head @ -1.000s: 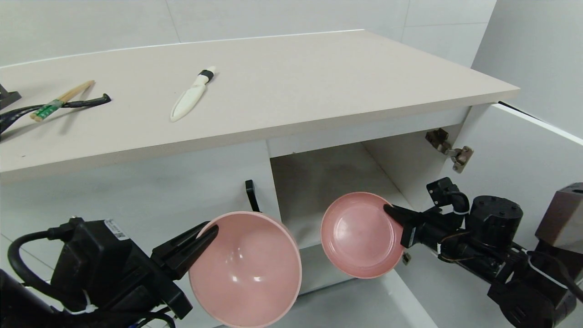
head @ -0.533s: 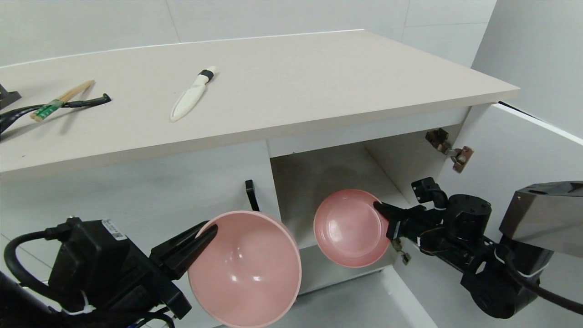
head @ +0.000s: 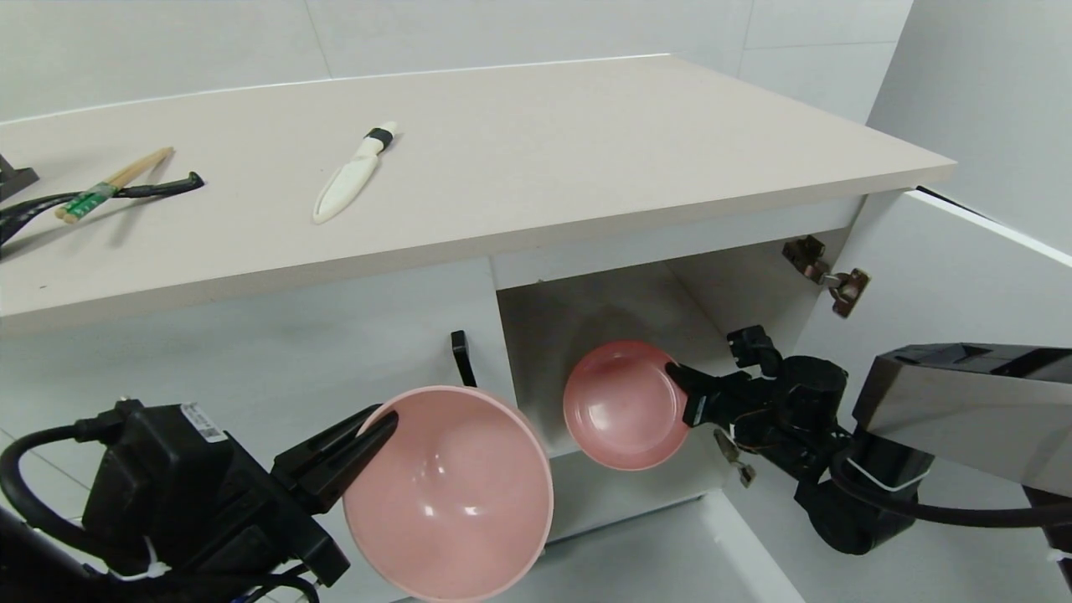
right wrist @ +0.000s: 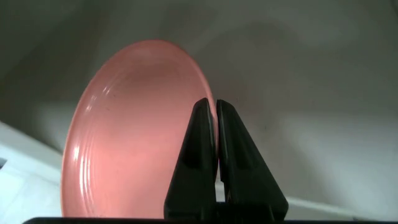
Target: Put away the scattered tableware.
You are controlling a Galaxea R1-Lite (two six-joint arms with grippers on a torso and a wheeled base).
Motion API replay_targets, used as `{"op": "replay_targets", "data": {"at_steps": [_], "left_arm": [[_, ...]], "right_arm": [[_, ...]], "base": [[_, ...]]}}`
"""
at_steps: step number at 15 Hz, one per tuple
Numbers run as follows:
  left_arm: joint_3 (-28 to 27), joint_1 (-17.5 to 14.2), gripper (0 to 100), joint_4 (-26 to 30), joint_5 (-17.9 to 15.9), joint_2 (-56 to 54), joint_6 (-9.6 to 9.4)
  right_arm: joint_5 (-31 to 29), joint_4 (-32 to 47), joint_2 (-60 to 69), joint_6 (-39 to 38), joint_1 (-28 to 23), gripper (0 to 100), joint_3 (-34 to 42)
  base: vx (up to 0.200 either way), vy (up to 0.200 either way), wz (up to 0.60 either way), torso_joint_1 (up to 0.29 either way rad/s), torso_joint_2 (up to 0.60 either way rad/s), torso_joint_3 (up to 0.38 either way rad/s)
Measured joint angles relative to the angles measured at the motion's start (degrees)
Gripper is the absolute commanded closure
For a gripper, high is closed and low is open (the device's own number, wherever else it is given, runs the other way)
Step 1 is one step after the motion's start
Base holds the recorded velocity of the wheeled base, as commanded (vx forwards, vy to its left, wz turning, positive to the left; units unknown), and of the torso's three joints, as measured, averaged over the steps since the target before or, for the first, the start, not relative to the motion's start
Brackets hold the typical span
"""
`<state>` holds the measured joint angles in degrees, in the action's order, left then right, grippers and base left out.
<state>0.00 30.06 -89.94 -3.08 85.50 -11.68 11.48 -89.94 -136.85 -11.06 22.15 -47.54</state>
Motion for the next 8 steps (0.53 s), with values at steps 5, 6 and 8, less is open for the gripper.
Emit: {"op": "replay_targets", "data": {"at_steps": [5, 6, 8], "left_arm": [[0.0, 0.0, 100, 0.0, 0.0, -0.3, -0.02], [0.0, 0.0, 100, 0.0, 0.0, -0.3, -0.02], [0.0, 0.0, 100, 0.0, 0.0, -0.3, 0.00]], "right_arm": [[0.0, 0.0, -4.4, -0.3, 0.0, 100, -6.3], [0.0, 0.0, -5.1, -0.6, 0.0, 100, -7.4], [0.0, 0.0, -6.8, -1.2, -0.2, 100, -10.6]], "base": [[0.000, 0.000, 0.00, 0.000, 0.00, 0.000], [0.000, 0.000, 0.00, 0.000, 0.00, 0.000], [0.000, 0.000, 0.00, 0.000, 0.00, 0.000]]}}
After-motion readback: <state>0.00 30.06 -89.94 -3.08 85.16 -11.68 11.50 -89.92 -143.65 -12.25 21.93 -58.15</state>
